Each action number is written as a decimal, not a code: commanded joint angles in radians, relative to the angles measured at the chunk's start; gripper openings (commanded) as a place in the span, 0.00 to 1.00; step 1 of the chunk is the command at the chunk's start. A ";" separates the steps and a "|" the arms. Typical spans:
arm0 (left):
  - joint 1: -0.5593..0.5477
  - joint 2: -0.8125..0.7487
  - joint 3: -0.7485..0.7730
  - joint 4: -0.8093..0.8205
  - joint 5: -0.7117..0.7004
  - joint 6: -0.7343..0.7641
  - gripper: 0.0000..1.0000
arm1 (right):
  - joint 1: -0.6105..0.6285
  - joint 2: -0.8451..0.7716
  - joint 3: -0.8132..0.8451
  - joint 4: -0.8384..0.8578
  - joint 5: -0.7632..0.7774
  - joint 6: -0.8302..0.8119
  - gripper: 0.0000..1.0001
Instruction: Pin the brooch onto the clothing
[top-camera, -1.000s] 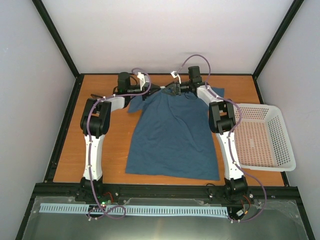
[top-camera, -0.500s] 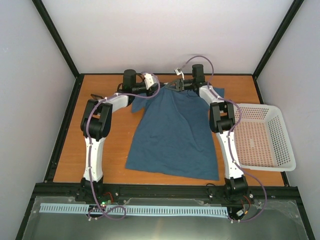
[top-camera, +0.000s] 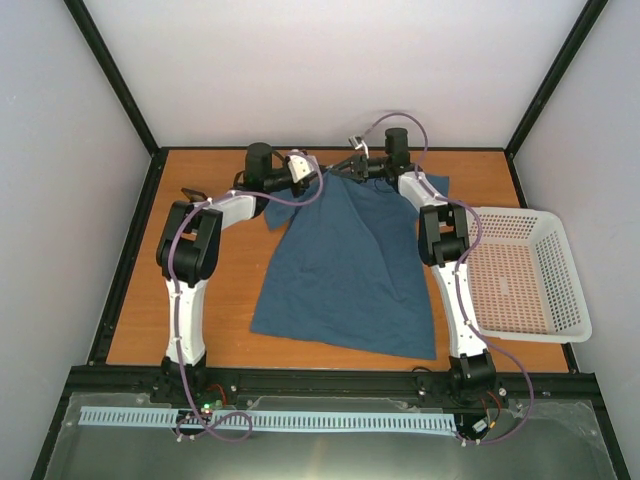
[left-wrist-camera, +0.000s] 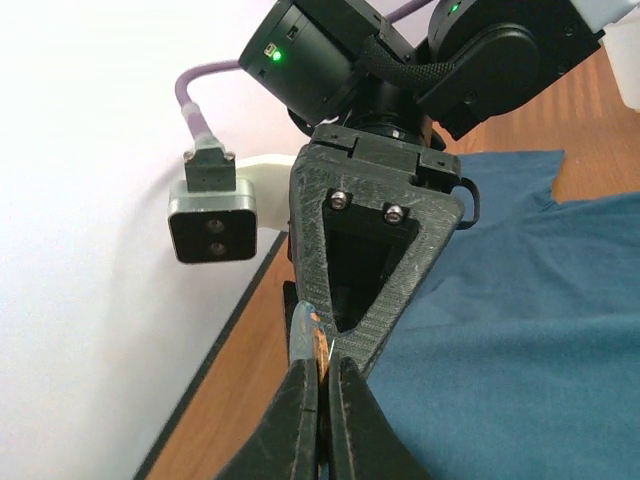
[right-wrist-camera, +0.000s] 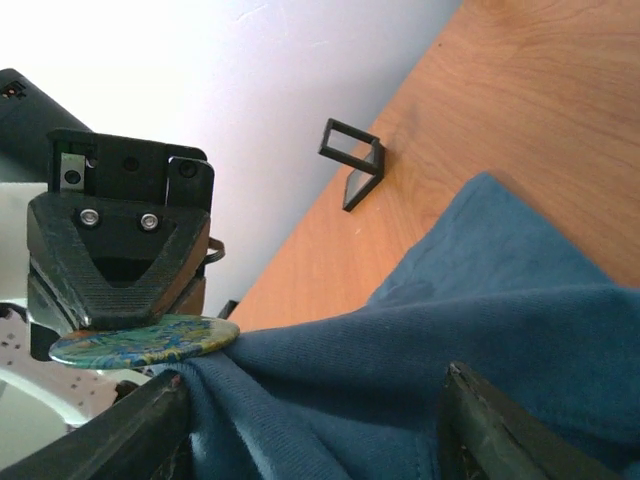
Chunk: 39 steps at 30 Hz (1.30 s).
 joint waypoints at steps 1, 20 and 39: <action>-0.057 0.047 0.003 -0.068 0.188 -0.181 0.01 | -0.026 -0.114 -0.017 -0.193 0.214 -0.300 0.63; 0.035 0.090 0.002 0.290 0.402 -0.534 0.01 | -0.001 -0.146 -0.118 -0.409 0.207 -0.715 0.53; 0.077 0.123 0.024 0.315 0.397 -0.609 0.01 | -0.062 -0.367 -0.395 -0.250 0.285 -0.714 0.78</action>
